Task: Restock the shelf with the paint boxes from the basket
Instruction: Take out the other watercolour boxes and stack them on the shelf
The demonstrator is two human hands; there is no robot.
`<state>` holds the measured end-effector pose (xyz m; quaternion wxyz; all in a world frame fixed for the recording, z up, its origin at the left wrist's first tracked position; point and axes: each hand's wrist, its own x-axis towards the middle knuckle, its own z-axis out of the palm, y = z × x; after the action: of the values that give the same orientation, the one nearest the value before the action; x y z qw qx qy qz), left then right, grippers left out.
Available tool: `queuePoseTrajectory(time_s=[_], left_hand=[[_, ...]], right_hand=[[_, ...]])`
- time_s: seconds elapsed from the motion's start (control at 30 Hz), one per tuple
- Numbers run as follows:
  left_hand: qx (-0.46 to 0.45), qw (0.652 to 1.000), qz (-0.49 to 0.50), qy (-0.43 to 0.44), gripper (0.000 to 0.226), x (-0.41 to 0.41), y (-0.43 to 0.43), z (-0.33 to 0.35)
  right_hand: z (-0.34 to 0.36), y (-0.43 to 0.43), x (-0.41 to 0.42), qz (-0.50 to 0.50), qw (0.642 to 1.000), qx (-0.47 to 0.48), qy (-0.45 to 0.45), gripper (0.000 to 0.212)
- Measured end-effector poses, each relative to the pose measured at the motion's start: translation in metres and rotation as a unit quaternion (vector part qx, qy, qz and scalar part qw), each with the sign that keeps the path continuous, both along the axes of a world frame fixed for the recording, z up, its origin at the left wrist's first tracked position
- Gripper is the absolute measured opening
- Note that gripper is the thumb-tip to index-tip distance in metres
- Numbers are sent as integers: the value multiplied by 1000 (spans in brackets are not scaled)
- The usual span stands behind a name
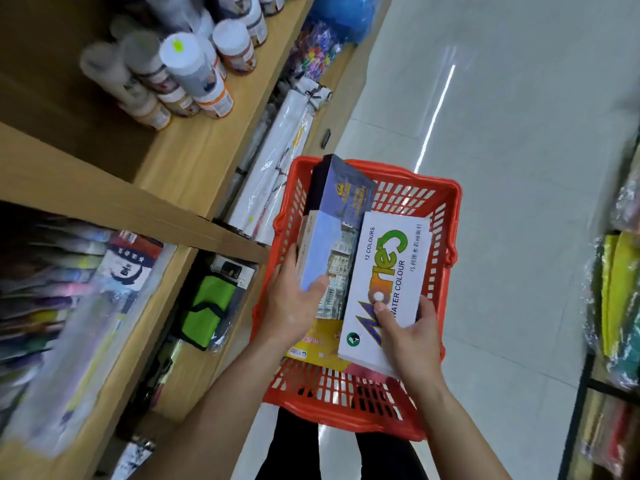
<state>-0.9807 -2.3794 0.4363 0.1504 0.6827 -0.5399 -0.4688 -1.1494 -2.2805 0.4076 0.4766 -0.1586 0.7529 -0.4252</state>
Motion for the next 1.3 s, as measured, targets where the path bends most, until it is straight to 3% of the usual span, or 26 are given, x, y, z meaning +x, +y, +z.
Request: queuePoseTrajectory(time_s=[0.4, 0.53, 0.67, 0.8, 0.93, 1.3], left_hand=[[-43, 972, 223, 64, 15, 46, 108, 207], [-97, 949, 287, 91, 25, 74, 154, 266], [-155, 920, 346, 98, 21, 105, 197, 315], [-200, 889, 397, 111, 31, 139, 233, 349], [-237, 863, 432, 111, 20, 186, 253, 363], [-186, 874, 437, 98, 27, 292, 205, 376]], right_hand=[[174, -16, -12, 156, 978, -133, -42, 27], [220, -18, 16, 220, 957, -161, -94, 29], [264, -14, 58, 296, 931, -201, -73, 33], [296, -3, 99, 336, 912, -225, -64, 32], [321, 12, 139, 364, 897, -244, -57, 37], [366, 19, 212, 433, 864, -252, -55, 41]])
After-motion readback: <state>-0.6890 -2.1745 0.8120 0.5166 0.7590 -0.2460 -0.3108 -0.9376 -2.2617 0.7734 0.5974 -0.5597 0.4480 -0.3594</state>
